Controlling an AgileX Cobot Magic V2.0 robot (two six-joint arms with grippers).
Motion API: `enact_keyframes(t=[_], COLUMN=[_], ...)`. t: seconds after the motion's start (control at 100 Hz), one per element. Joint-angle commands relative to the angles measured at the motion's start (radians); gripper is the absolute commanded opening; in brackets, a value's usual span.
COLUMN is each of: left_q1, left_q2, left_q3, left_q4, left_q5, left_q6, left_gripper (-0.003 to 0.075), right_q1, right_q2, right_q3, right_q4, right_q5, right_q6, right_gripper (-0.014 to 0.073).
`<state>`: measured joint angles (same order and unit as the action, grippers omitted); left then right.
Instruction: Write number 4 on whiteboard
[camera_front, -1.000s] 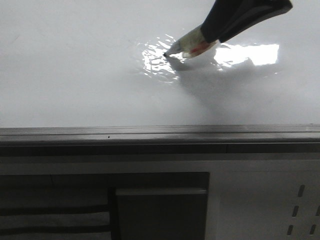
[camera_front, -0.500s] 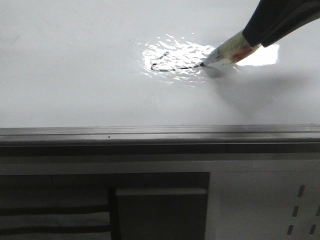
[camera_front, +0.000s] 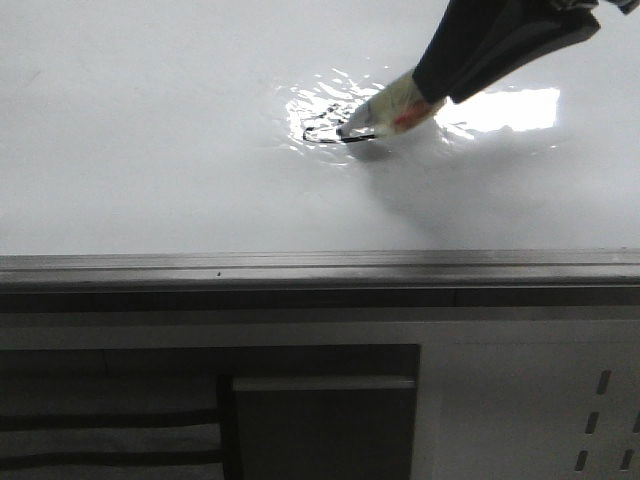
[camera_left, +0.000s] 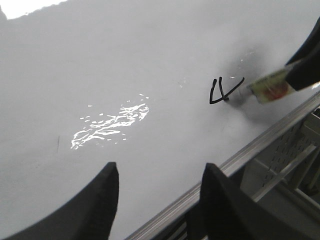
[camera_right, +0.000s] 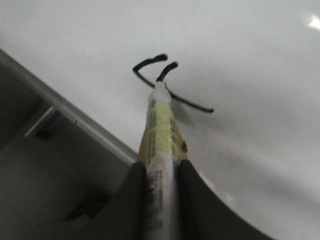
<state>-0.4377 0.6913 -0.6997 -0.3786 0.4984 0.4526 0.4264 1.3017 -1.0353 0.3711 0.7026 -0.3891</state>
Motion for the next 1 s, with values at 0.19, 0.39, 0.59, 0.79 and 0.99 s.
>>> enact_keyframes(t=[0.19,0.39,0.59,0.79,0.99], left_q1=[-0.014,-0.163,-0.332,-0.387,-0.388], left_q2=[0.077,0.255,0.458,0.609,0.681], left_q3=[-0.096,-0.187,-0.315,-0.436,-0.503], left_q4=[-0.041,-0.154,-0.148,-0.147,-0.147], left_q5=[0.111,0.168,0.121,0.131,0.156], left_q6=[0.096,0.494,0.568,0.583,0.585], left_gripper=[0.0347,0.0347,0.0347,0.0347,0.0347], right_q1=[0.063,0.143,0.156,0.156,0.156], right_q2=[-0.117,-0.205,-0.223,-0.223,-0.223], right_q3=[-0.07,-0.081,-0.081,-0.081,-0.081], right_q4=[-0.028,-0.028,-0.028,-0.028,-0.028], right_q5=[0.069,0.148,0.175,0.175,0.175], right_q6=[-0.16,-0.501,-0.612,-0.613,-0.613], right_gripper=[-0.005,-0.0051,-0.0051,-0.0051,-0.0051])
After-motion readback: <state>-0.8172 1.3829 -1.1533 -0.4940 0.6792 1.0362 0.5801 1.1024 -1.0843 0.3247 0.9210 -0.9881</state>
